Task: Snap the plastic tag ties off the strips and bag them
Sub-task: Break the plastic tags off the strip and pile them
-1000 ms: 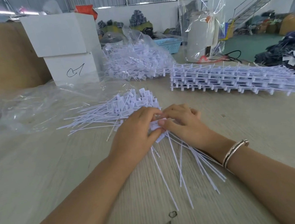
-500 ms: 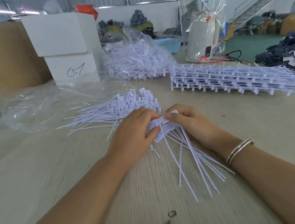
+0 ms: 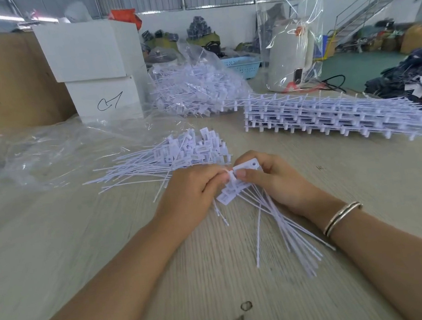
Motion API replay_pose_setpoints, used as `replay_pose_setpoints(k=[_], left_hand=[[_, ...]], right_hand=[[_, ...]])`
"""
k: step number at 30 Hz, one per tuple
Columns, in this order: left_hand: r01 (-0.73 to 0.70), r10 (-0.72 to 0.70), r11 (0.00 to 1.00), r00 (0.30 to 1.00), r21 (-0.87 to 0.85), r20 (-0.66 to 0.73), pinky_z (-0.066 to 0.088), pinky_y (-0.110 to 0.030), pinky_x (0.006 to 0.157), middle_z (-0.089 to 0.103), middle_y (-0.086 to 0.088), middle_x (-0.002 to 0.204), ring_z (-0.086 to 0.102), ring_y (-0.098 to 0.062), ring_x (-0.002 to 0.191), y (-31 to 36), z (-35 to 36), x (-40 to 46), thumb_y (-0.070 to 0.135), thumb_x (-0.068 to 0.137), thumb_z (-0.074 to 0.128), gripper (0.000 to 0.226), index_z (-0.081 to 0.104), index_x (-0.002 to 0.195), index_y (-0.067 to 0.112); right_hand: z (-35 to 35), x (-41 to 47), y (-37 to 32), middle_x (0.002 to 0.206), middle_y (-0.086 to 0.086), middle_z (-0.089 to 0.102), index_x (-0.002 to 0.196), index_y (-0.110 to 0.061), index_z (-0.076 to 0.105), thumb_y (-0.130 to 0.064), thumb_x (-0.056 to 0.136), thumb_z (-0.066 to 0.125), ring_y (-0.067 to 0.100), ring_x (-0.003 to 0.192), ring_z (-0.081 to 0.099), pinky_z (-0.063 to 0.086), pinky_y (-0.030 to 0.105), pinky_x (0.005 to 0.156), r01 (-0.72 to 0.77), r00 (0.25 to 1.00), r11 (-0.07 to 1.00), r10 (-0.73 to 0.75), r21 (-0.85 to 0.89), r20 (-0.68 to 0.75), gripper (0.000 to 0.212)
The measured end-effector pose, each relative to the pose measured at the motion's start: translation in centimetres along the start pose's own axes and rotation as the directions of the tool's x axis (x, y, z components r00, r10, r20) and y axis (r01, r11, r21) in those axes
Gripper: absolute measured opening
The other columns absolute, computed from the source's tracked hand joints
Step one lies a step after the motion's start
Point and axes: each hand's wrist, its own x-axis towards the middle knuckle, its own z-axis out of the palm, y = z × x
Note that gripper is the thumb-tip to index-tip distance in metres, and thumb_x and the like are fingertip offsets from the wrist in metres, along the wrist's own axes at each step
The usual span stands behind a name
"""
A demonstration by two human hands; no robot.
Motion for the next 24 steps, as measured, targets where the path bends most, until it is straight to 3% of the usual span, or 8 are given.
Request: replay_pose_setpoints(k=[4, 8, 11, 14, 17, 19, 21, 24], left_hand=[[0.080, -0.091, 0.987, 0.993, -0.141, -0.070, 0.052, -0.020, 0.071, 0.074, 0.001, 0.088, 0.067, 0.000, 0.074, -0.4, -0.3, -0.1, 0.013, 0.092, 0.058, 0.017, 0.073, 0.099, 0.014], [0.016, -0.020, 0.999, 0.990, -0.033, -0.140, 0.052, -0.038, 0.076, 0.072, -0.002, 0.094, 0.065, -0.018, 0.086, -1.0, -0.5, -0.2, 0.007, 0.090, 0.060, 0.025, 0.070, 0.109, 0.020], [-0.048, 0.070, 0.992, 0.978, 0.115, -0.197, 0.048, -0.034, 0.068, 0.067, -0.004, 0.086, 0.061, -0.023, 0.081, -1.4, -0.5, -0.1, -0.004, 0.082, 0.061, 0.031, 0.075, 0.098, 0.019], [-0.035, 0.071, 0.980, 0.981, 0.195, -0.183, 0.046, -0.034, 0.066, 0.066, -0.005, 0.085, 0.061, -0.025, 0.078, -1.4, 0.0, 0.1, -0.005, 0.078, 0.063, 0.029, 0.077, 0.089, 0.019], [0.067, -0.045, 0.938, 0.996, 0.340, -0.072, 0.044, -0.039, 0.079, 0.064, -0.002, 0.101, 0.059, -0.024, 0.091, -1.1, 0.6, 0.4, 0.002, 0.083, 0.064, 0.038, 0.070, 0.109, 0.028], [0.116, -0.121, 0.904, 0.993, 0.412, -0.013, 0.036, -0.035, 0.090, 0.056, 0.001, 0.118, 0.052, -0.020, 0.107, -1.0, 0.9, 0.5, -0.001, 0.082, 0.060, 0.058, 0.056, 0.128, 0.033], [0.151, -0.139, 0.897, 0.989, 0.415, -0.058, 0.035, -0.033, 0.091, 0.052, 0.000, 0.122, 0.048, -0.020, 0.110, -0.8, 0.6, 0.5, -0.009, 0.074, 0.058, 0.070, 0.052, 0.133, 0.027], [0.291, -0.250, 0.883, 0.956, 0.368, -0.156, 0.042, -0.033, 0.073, 0.057, 0.003, 0.100, 0.052, -0.019, 0.090, 0.0, -0.9, 0.2, -0.001, 0.077, 0.053, 0.038, 0.057, 0.105, 0.024]], right_hand=[[-0.1, -0.1, -0.2, 0.073, -0.006, 0.061, 0.079, -0.012, 0.064, -0.011, 0.087, 0.060, 0.005, 0.067, 0.055, 0.043, 0.014, 0.065, 0.045, 0.999, 0.994, -0.043, 0.097, -0.027, 0.008], [-0.3, -0.2, -0.3, 0.069, -0.008, 0.060, 0.076, -0.016, 0.062, -0.022, 0.086, 0.062, 0.009, 0.066, 0.055, 0.041, 0.023, 0.068, -0.031, 0.998, 0.992, 0.037, 0.126, -0.045, 0.012], [-0.3, 0.2, 0.0, 0.072, -0.012, 0.061, 0.074, -0.025, 0.061, -0.030, 0.090, 0.058, 0.010, 0.072, 0.057, 0.042, 0.033, 0.075, -0.155, 0.982, 0.983, 0.143, -0.093, -0.127, 0.016], [0.1, 0.8, 0.4, 0.096, -0.013, 0.057, 0.085, -0.036, 0.058, -0.040, 0.089, 0.055, 0.012, 0.103, 0.051, 0.034, 0.038, 0.096, -0.228, 0.970, 0.878, 0.166, -0.421, -0.180, 0.007], [0.8, 1.1, 0.5, 0.109, -0.015, 0.049, 0.110, -0.035, 0.053, -0.044, 0.090, 0.052, 0.010, 0.115, 0.038, 0.021, 0.032, 0.094, -0.245, 0.969, 0.771, 0.177, -0.588, -0.171, 0.022], [0.7, 0.8, 0.1, 0.111, -0.013, 0.050, 0.119, -0.030, 0.052, -0.043, 0.091, 0.050, 0.011, 0.116, 0.041, 0.024, 0.034, 0.100, -0.251, 0.960, 0.811, 0.137, -0.529, -0.246, 0.030], [0.2, 0.3, -0.8, 0.108, -0.009, 0.052, 0.118, -0.025, 0.053, -0.043, 0.092, 0.048, 0.013, 0.110, 0.047, 0.033, 0.043, 0.103, -0.223, 0.938, 0.854, 0.057, -0.471, -0.341, 0.032], [-1.5, -0.3, -2.5, 0.078, -0.004, 0.056, 0.091, -0.019, 0.060, -0.058, 0.087, 0.038, 0.012, 0.072, 0.054, 0.045, 0.038, 0.085, -0.227, 0.939, 0.701, -0.026, -0.676, -0.342, 0.045]])
